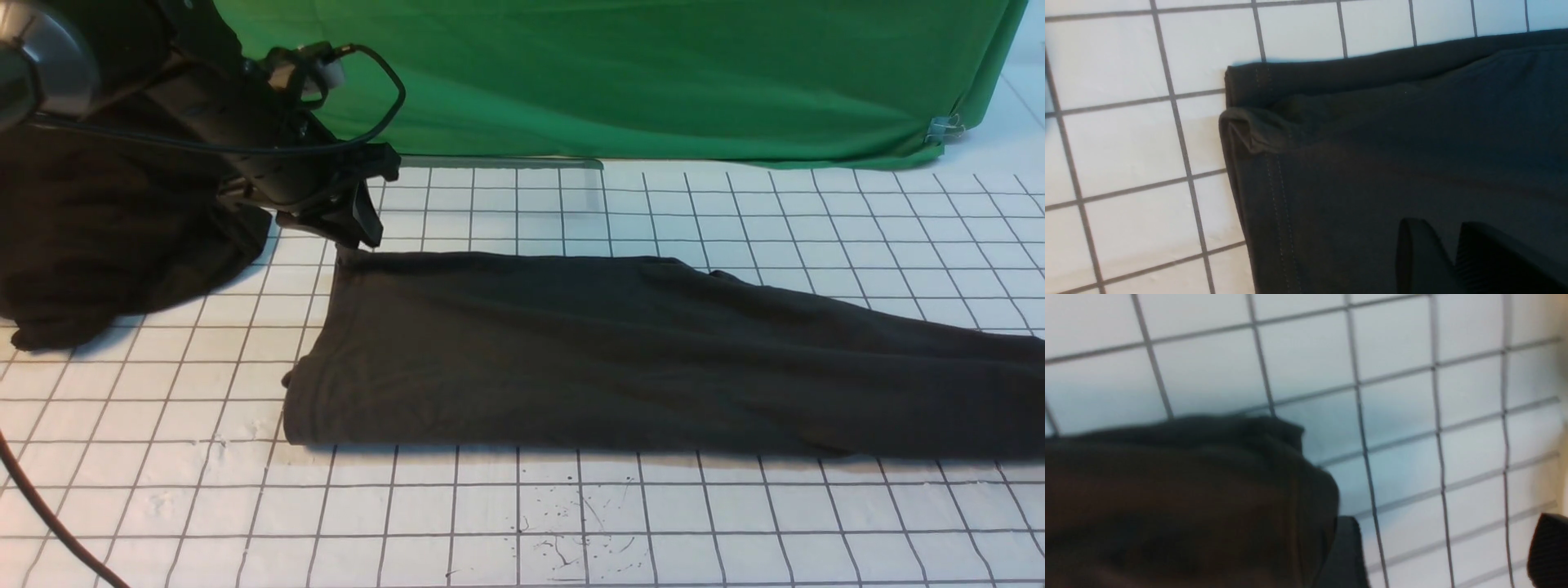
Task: Fold a long-sleeved shirt over a white checkered tablecloth.
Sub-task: 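Pull the folded dark garment lengthwise by its ends to straighten it flat on the table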
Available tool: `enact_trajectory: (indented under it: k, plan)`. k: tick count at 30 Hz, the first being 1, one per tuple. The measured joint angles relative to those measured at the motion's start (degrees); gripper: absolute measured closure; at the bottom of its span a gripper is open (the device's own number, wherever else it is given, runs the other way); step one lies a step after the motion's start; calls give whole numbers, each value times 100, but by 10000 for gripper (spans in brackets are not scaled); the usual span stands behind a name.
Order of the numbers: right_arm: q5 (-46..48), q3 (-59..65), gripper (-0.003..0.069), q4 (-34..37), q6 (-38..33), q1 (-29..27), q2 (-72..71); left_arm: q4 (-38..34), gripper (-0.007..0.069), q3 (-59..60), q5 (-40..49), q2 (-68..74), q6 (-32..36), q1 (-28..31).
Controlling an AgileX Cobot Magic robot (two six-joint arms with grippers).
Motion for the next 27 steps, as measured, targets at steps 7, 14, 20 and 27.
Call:
enact_trajectory:
  k: [7,14,20,27]
  plan:
    - [-121,675,115,1523,-727,-387,-136,-249,366,0,-67,0,0,0]
    - [-2057,2088,74,1740,-832,-387,-27,-323,354,0,-126,0,0,0]
    - [-2265,2148,117,1764,-850,-387,98,-453,354,0,-237,0,0,0]
    - [-2291,2144,503,1936,-958,-301,103,-673,407,0,93,-46,-19,0]
